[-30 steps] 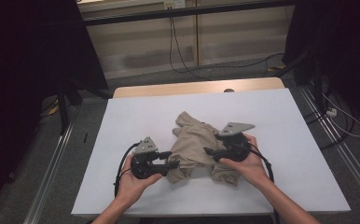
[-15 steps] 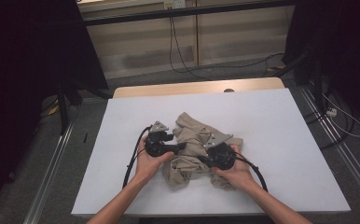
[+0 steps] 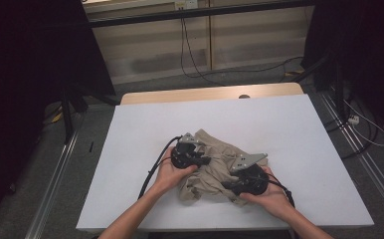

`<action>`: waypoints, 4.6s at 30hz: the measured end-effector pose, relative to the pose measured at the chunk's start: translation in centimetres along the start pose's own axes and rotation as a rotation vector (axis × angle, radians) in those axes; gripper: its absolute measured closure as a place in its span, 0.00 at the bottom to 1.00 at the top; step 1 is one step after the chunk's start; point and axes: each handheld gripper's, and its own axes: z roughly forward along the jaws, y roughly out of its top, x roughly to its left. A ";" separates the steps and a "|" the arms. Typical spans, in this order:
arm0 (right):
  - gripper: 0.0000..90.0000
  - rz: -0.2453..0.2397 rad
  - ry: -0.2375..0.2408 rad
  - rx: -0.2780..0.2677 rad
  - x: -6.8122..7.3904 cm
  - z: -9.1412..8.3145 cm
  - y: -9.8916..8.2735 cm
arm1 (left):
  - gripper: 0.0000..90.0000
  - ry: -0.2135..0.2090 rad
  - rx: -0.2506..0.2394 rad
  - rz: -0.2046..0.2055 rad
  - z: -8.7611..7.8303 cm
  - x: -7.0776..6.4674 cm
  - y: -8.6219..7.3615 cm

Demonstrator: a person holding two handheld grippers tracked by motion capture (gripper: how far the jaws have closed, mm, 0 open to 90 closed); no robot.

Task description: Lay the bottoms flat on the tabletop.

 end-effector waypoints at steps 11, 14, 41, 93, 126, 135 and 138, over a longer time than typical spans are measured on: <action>0.36 0.050 -0.062 -0.046 0.1 -3.2 -1.3 | 0.89 -0.052 0.077 0.005 -5.7 -3.0 -4.0; 0.36 0.064 -0.083 -0.081 -0.1 -4.5 -1.2 | 0.89 -0.056 0.072 -0.010 -6.8 -4.0 -5.1; 0.54 0.306 -0.338 -0.009 -8.0 -5.9 -4.2 | 0.49 -0.016 0.006 0.034 -1.6 -2.5 -1.9; 0.88 0.358 -0.280 -0.084 -11.3 -0.9 -1.4 | 0.66 0.178 -0.059 -0.211 -4.0 5.9 -2.5; 0.96 0.224 -0.279 -0.425 -11.4 -9.0 8.8 | 0.96 0.253 -0.445 -0.109 -15.0 4.6 6.4; 0.96 0.168 -0.327 -0.495 -12.1 -12.5 14.4 | 0.96 0.255 -0.537 -0.107 -17.4 5.3 9.6; 0.96 0.151 -0.358 -0.516 -12.3 -13.8 16.4 | 0.96 0.259 -0.563 -0.101 -18.2 5.3 11.2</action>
